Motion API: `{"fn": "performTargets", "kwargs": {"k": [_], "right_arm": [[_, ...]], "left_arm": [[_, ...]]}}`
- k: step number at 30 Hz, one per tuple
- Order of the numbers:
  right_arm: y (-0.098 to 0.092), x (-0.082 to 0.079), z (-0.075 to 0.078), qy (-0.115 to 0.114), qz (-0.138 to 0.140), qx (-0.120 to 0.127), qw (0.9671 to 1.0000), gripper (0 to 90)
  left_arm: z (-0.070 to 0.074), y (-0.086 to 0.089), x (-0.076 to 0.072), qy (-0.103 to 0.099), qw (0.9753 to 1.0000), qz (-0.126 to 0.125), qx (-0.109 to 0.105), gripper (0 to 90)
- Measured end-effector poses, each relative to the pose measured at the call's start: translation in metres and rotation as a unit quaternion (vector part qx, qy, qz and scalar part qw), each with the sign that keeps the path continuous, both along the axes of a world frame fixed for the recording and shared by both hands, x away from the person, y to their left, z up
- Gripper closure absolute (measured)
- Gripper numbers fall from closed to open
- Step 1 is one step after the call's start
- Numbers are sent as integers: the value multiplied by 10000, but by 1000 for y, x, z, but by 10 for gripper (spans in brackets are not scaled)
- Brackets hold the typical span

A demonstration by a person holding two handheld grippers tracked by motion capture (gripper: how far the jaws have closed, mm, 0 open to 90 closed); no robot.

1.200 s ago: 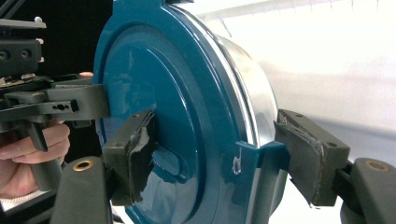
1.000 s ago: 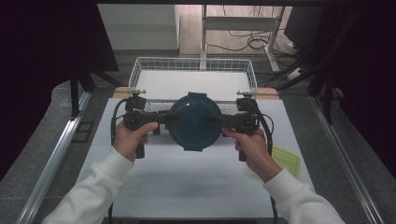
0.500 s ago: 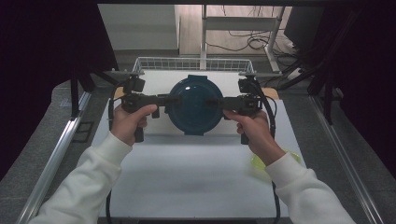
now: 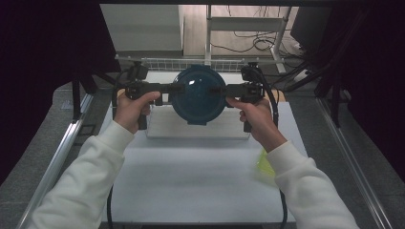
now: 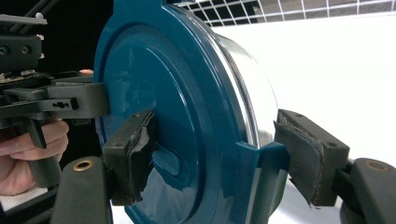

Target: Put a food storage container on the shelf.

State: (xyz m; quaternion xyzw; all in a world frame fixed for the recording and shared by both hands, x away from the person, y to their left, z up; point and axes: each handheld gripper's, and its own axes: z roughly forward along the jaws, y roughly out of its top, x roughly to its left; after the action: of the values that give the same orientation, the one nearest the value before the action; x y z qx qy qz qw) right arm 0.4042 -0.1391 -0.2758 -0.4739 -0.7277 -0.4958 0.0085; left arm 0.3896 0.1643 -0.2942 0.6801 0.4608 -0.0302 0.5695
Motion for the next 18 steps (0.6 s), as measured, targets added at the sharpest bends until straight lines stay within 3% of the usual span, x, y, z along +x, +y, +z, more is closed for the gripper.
{"fn": "performTargets", "kwargs": {"k": [18], "right_arm": [[8, 48, 13, -43, -70, -45, 10000, 301]], "left_arm": [[4, 9, 51, 11, 9998, 7, -189, 416]]}}
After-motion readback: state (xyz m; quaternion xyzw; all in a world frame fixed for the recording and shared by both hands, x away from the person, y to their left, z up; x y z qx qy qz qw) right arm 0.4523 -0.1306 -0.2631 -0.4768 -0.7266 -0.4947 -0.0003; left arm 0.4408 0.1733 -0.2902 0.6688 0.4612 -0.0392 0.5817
